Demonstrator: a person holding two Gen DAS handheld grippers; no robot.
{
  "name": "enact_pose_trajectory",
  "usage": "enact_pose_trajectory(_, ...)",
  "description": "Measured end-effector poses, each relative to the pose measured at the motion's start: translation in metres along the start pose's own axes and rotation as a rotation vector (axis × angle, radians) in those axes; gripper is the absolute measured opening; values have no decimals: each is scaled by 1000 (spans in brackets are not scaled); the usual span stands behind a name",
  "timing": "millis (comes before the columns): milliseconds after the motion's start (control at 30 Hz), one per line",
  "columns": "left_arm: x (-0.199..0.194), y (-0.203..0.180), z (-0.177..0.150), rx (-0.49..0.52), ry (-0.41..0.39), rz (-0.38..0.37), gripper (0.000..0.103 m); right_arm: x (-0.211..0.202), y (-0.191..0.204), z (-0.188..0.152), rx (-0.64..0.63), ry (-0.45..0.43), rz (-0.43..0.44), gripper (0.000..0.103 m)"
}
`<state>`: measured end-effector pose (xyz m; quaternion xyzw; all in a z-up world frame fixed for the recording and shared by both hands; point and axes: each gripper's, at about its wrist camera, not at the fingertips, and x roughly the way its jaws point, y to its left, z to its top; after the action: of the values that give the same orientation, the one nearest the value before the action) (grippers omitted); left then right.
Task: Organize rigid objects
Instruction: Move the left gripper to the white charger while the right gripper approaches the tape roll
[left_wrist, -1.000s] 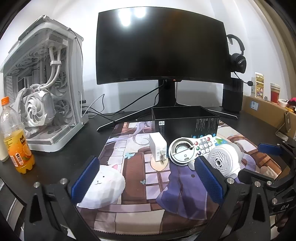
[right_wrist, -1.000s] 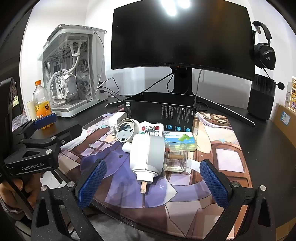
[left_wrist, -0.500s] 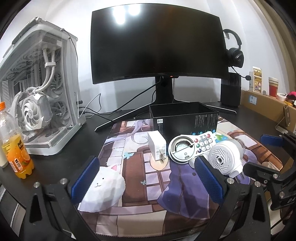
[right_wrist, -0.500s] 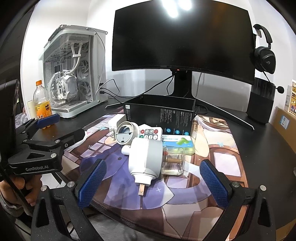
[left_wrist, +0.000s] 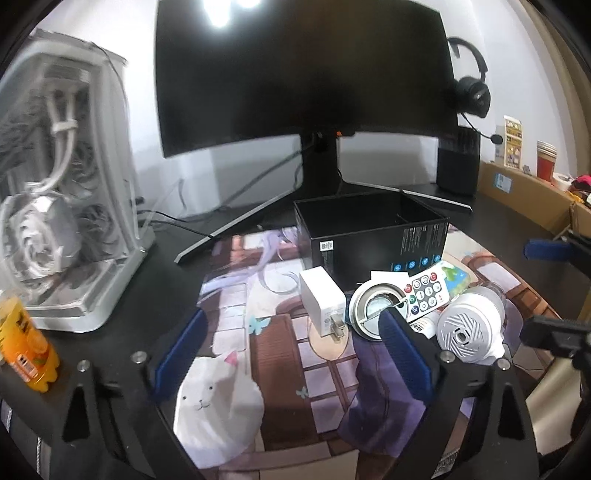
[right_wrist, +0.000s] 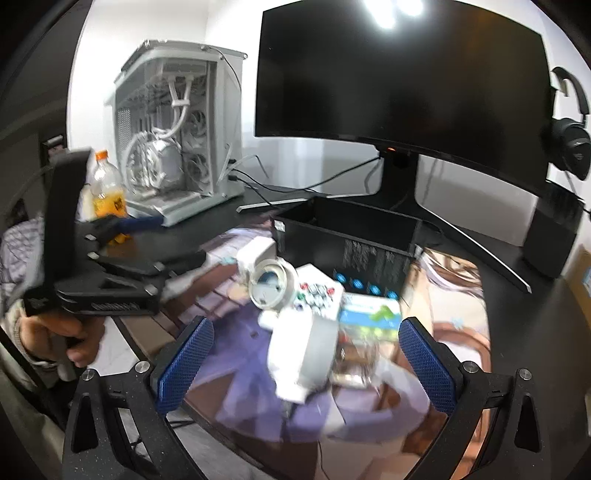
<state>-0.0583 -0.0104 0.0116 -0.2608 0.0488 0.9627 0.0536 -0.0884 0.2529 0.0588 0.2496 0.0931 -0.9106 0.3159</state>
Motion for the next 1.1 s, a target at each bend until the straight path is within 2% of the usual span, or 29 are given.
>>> enact_pose_trajectory(167,18,3,11,34,50,-11,91,23,-2,29,-35,47,76,101)
enact_pose_trajectory(233,23,5,15,39,62,-22,91,33,-3,38,-57,71,102,95)
enact_pose_trajectory(300,30,6,20,41,76,-26,91,51,-4,47,-67,116,138,84)
enact_pose_trajectory(433,49,5,31,48,120,-43,91,80,-4,57,-78,190,173,76)
enact_pose_trajectory(500,62,4,33,62,159,-59,86,92,-1,59,-104,223,178,70)
enact_pose_trajectory(600,76,7,35,45,208,-91,83,107,-2,60,-111,276,195,67)
enact_pose_trajectory(767,92,2,37,92,239,-111,80,120,-5,58,-122,329,218,67)
enact_pose_trajectory(833,99,2,38,89,256,-136,73,120,-6,57,-122,333,212,66)
enact_pose_trajectory(900,105,3,37,83,278,-153,57,119,-9,56,-113,331,215,66)
enact_pose_trajectory(933,107,4,35,80,288,-154,44,119,-9,56,-106,334,224,66)
enact_pose_trajectory(1000,111,4,31,84,311,-171,29,120,-11,55,-95,341,240,66)
enact_pose_trajectory(1033,111,4,29,83,319,-188,24,121,-10,54,-100,344,239,66)
enact_pose_trajectory(1100,107,5,24,86,319,-210,22,122,-6,54,-116,352,243,66)
